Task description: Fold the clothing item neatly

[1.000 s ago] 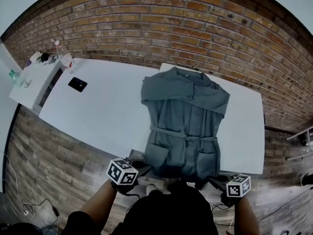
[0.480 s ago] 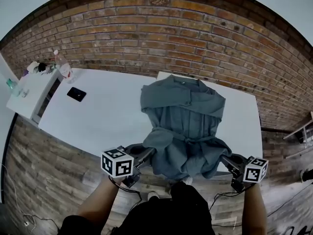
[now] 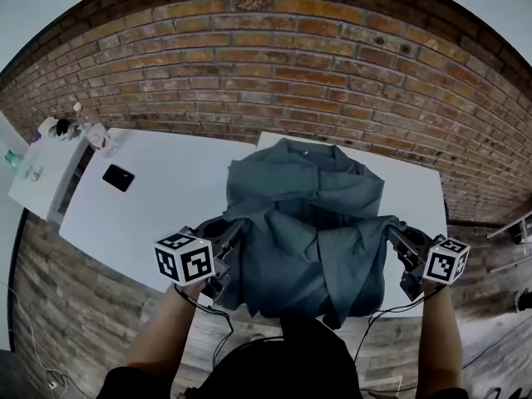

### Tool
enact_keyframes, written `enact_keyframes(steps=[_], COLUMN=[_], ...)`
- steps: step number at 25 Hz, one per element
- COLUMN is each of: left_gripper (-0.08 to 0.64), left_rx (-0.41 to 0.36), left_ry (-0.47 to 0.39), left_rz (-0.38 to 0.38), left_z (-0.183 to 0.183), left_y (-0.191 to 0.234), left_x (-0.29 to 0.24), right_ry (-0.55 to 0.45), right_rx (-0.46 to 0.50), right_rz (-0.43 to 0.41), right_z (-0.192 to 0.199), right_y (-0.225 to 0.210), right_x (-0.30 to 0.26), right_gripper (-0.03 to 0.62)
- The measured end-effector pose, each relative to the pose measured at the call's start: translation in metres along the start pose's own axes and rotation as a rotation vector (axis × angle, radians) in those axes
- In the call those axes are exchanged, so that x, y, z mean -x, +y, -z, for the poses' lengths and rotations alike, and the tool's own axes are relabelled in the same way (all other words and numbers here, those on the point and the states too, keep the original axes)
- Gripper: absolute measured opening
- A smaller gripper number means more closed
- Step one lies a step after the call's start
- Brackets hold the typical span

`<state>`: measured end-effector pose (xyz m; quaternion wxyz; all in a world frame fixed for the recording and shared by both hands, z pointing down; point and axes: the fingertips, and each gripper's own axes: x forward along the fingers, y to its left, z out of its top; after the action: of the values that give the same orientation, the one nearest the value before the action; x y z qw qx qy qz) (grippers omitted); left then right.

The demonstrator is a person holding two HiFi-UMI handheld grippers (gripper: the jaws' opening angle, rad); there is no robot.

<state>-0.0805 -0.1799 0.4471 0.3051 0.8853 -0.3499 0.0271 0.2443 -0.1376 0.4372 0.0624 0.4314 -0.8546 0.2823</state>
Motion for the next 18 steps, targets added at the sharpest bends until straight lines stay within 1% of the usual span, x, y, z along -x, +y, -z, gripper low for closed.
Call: enact_keyframes(steps=[4,8,11,13,17,18], left_gripper=[0.011,0.011,0.011,0.012,0.014,0.029], left_rx=[0.01,0.029,0.061,0.09,0.118,0.126], left_ry=[0.025,0.049,0.084,0.106,0.162,0.178], left_rz=[-0.09,-0.203,-0.29,-0.33,-0.381,-0.382], left_z=[-0.022,-0.033,-0.025,-0.014,0.01,0.015], left_y=[0.038,0.082,0.113,0.129,0.156,0.161], left_x=[-0.041,-0.08,-0.1,-0.109,-0.119,-0.121], right_ry=[0.015,0.051,0.111,0.149,0.227,0.249], right_rx=[-0.041,-0.078,-0.083,-0.085,-0.116,-0.118], right_rz=[0.075,0.123,0.145,0.152,0.174,0.18], right_z=[-0.029,-0.042,-0.036,-0.027,0.0,0.007], right_y=[-0.063,-0.119,-0.154,-0.17,-0.195,-0.201], right_x=[-0.035,-0.07,-0.092,-0.104,-0.121,-0.124], right_gripper=[0.016,0.016,0.017,0.017,0.017,0.018])
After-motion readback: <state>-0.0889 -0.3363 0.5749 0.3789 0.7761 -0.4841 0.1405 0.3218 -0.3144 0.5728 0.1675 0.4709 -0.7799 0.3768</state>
